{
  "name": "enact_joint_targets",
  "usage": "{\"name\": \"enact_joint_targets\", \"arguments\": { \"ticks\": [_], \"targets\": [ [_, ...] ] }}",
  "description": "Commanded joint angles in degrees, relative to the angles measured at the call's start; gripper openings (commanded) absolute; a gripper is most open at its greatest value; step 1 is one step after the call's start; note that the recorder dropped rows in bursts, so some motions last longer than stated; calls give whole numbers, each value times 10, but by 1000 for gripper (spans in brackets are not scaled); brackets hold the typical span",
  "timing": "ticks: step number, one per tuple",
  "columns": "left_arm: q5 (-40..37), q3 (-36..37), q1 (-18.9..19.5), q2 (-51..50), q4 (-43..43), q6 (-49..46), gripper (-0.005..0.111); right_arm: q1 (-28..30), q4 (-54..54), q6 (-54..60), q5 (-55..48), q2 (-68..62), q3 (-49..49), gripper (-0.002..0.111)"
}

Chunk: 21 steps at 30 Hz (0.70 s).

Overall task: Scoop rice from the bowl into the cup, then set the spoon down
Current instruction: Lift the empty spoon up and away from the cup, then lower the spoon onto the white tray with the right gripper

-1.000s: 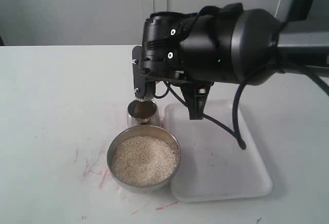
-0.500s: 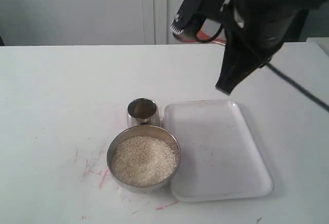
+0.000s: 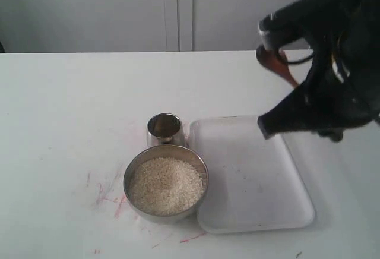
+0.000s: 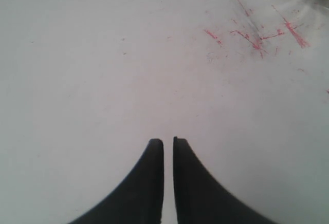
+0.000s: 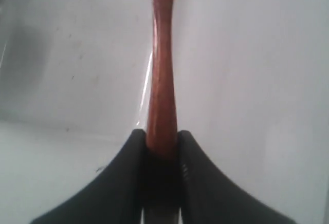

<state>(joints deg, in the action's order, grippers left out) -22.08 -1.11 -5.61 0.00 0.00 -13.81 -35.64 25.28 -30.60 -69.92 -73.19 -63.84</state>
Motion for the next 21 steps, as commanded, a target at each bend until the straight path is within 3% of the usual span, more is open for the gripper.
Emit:
{"name": "enact_joint_targets", "arguments": {
  "ticks": [1,15,21],
  "targets": [
    [-28,5,-3,0,-3,3,14,3,-79,-32,51,-23,61,0],
    [-28,5,-3,0,-3,3,14,17,-89,-104,210,-147,89,0],
    [-28,5,-3,0,-3,3,14,41,-93,-104,214,-213,60,0]
  ]
}}
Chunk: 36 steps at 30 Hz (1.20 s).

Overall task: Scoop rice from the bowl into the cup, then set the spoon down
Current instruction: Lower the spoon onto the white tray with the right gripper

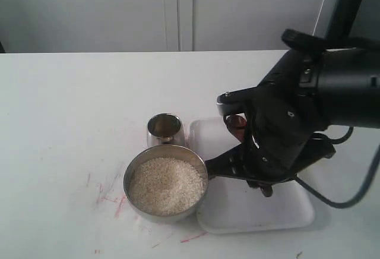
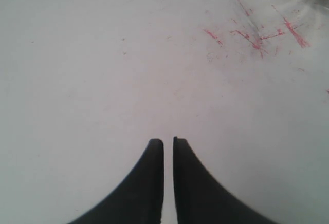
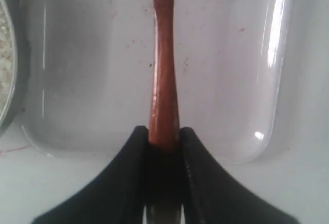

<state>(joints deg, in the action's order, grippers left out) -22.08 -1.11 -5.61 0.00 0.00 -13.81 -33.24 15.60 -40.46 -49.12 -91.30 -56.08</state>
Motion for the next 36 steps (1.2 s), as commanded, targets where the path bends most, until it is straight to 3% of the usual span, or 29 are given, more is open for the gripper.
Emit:
{"name": "enact_joint_targets", "arguments": {
  "ticks": [1,36],
  "targets": [
    [-28,5,-3,0,-3,3,14,19,6,-5,6,-41,-20,0],
    [-28,5,-3,0,-3,3,14,32,-21,2,17,-134,-80,0]
  ]
}}
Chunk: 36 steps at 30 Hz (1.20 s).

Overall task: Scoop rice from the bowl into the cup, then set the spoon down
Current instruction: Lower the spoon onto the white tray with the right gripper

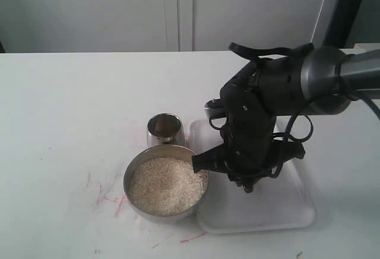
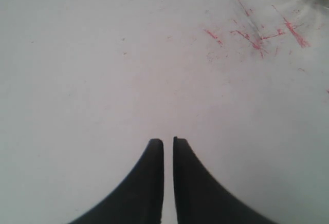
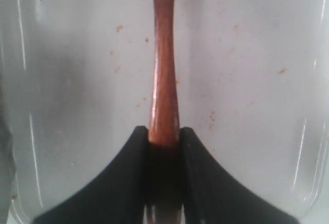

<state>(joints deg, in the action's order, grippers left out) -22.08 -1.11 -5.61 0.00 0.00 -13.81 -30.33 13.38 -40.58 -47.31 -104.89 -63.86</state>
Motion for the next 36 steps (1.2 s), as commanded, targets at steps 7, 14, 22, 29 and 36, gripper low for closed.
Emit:
{"name": "enact_joint_targets", "arguments": {
  "ticks": [7,14,22,29,36],
  "targets": [
    [-28,5,-3,0,-3,3,14,2,0,4,-27,-3,0,0],
    [-28,5,-3,0,-3,3,14,2,0,4,-8,-11,0,0],
    [-28,5,-3,0,-3,3,14,2,-1,4,2,-36,-1,0],
    [-28,5,-3,0,-3,3,14,2,2,4,12,-38,-4,0],
    [-28,5,-3,0,-3,3,14,2,0,4,0,-38,-4,8]
  ]
}}
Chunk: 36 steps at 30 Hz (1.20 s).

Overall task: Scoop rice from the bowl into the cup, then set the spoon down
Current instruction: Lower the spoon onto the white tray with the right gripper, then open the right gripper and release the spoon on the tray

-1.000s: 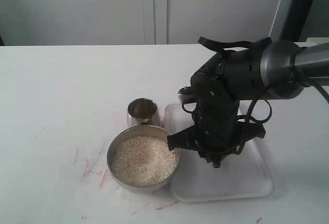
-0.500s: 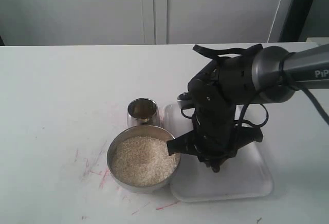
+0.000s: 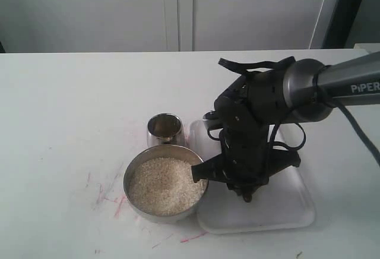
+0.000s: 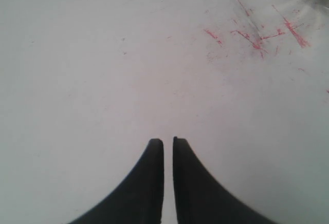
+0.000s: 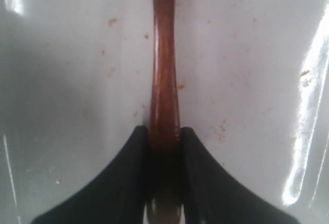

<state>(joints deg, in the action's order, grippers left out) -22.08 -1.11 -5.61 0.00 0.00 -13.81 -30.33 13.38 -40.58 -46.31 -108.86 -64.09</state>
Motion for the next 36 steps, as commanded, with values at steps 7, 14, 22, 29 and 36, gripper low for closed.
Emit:
{"name": "enact_joint_targets", "arguments": {
  "ticks": [7,14,22,29,36],
  "targets": [
    [-28,5,-3,0,-3,3,14,2,0,4,-14,2,-7,32],
    [-28,5,-3,0,-3,3,14,1,-1,29,-53,18,-21,33],
    [-28,5,-3,0,-3,3,14,1,-10,98,-140,120,-16,33],
    [-28,5,-3,0,-3,3,14,-48,-8,111,-170,301,40,33],
    [-28,5,-3,0,-3,3,14,-114,-14,89,-207,511,108,19]
  ]
}}
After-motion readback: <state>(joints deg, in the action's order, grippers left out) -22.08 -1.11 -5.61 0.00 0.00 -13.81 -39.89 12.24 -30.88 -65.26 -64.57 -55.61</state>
